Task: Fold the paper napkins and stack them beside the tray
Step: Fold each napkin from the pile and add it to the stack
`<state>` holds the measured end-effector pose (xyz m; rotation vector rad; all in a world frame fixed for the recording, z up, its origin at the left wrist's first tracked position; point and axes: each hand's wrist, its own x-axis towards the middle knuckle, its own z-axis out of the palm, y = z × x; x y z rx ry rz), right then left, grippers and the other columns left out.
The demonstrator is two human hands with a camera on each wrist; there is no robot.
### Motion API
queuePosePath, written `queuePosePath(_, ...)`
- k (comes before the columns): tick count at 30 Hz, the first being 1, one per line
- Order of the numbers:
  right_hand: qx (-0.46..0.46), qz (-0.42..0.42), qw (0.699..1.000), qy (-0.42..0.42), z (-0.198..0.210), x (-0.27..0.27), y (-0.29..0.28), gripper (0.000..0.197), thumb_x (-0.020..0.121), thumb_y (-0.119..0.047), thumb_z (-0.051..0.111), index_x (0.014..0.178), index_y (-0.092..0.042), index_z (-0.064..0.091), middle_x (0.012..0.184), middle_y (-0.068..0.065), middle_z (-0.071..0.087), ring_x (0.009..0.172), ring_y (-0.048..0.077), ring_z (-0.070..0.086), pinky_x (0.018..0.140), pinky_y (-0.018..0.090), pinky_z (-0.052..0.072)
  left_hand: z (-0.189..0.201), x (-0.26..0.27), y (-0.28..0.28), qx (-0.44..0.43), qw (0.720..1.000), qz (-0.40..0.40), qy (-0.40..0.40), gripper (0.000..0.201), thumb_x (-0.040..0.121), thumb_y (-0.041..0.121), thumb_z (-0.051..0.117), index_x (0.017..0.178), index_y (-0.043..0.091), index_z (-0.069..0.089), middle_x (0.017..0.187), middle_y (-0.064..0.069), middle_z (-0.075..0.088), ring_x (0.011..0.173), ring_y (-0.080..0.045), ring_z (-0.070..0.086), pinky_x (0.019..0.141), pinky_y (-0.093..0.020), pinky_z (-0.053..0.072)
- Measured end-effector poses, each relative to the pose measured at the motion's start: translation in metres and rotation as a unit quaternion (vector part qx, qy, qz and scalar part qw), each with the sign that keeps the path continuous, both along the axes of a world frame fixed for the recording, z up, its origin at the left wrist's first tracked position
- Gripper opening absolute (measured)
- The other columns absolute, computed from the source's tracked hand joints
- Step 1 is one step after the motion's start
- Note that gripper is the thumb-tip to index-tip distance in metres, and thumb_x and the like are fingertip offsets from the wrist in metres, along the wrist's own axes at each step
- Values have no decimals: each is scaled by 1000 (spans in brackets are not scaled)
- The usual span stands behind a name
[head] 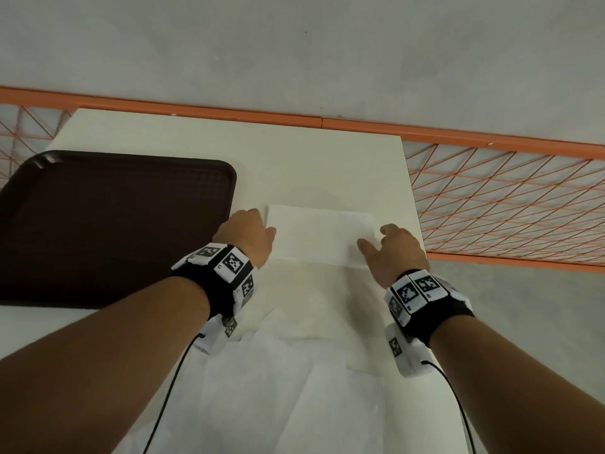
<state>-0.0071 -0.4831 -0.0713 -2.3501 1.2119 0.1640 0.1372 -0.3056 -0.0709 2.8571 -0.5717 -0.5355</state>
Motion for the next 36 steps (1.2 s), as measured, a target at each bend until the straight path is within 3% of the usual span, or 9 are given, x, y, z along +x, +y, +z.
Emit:
queuePosePath(6, 49, 88, 995, -23, 13, -59, 66, 28, 90, -41, 60, 109, -21, 63, 94, -5, 65, 92, 19, 62, 83, 29, 49, 14, -54, 54, -32, 986, -149, 73, 36, 92, 44, 55, 119, 22, 60, 116, 2, 62, 105, -18, 59, 92, -36, 49)
queuePosePath(11, 82, 139, 986, 33, 9, -124, 126, 25, 89, -45, 58, 106, -28, 63, 96, -9, 67, 91, 14, 62, 83, 29, 51, 8, -112, 71, 1, 940, -312, 140, 45, 90, 47, 56, 129, 25, 55, 126, 4, 53, 116, -16, 49, 100, -33, 41)
queuePosePath(15, 109, 132, 984, 47, 3, -162, 153, 27, 90, -48, 56, 110, -31, 60, 98, -12, 64, 89, 10, 60, 82, 25, 51, -2, -139, 57, 76, 895, -427, 107, 57, 87, 47, 61, 137, 23, 46, 132, 0, 45, 123, -22, 41, 104, -39, 36)
queuePosePath(22, 92, 126, 987, 30, -1, -184, 169, 29, 89, -49, 54, 112, -32, 56, 99, -14, 61, 90, 10, 58, 80, 23, 48, -4, -149, 44, 110, 894, -430, 54, 46, 80, 43, 70, 119, 23, 53, 122, 1, 49, 115, -22, 43, 97, -38, 36)
queuePosePath(28, 89, 54, 994, -42, -9, -198, 171, 35, 87, -50, 59, 115, -30, 52, 106, -15, 53, 89, 7, 56, 79, 21, 47, 10, -158, 48, 105, 892, -438, 42, 25, 88, 33, 60, 109, 19, 55, 117, -1, 54, 109, -22, 48, 95, -37, 37)
queuePosePath(33, 110, -47, 985, -124, -15, -211, 169, 52, 84, -53, 64, 126, -27, 48, 123, -15, 47, 103, 11, 55, 88, 28, 48, 37, -156, 68, 16, 924, -360, 128, 14, 88, 31, 57, 99, 22, 58, 95, 3, 58, 86, -19, 55, 71, -28, 42)
queuePosePath(36, 172, -72, 966, -177, -11, -213, 169, 47, 79, -50, 70, 116, -31, 47, 106, -19, 55, 91, 3, 55, 76, 20, 44, 58, -152, 86, -95, 928, -319, 165, 11, 85, 34, 64, 92, 26, 62, 87, 12, 60, 83, -9, 57, 74, -24, 47)
